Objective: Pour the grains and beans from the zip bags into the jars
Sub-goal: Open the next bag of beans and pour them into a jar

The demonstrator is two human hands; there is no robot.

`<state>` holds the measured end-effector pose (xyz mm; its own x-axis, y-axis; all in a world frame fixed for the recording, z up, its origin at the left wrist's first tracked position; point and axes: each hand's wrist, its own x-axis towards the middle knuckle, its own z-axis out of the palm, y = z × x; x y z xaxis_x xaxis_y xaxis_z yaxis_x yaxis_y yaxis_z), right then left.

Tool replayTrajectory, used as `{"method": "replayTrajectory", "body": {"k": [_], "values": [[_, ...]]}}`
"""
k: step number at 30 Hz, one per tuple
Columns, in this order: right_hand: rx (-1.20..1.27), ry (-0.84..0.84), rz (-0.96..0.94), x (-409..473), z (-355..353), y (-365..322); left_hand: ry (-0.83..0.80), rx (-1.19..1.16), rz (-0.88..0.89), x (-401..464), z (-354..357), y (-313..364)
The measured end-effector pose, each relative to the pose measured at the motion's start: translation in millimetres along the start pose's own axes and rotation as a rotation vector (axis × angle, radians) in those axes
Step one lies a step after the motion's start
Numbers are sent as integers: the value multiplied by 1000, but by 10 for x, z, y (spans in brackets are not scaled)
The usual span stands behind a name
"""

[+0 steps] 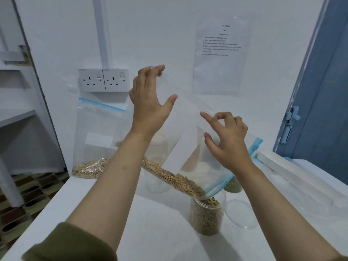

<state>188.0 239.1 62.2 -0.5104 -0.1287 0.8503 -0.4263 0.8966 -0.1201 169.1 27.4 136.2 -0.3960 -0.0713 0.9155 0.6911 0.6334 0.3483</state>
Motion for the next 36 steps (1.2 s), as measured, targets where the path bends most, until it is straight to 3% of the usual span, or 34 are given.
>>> {"method": "replayTrajectory", "body": {"k": [22, 36], "values": [[17, 184, -84, -4, 96, 41, 36, 94, 45, -61, 2, 34], [-30, 223, -116, -53, 69, -12, 185, 258, -159, -658, 89, -61]]}}
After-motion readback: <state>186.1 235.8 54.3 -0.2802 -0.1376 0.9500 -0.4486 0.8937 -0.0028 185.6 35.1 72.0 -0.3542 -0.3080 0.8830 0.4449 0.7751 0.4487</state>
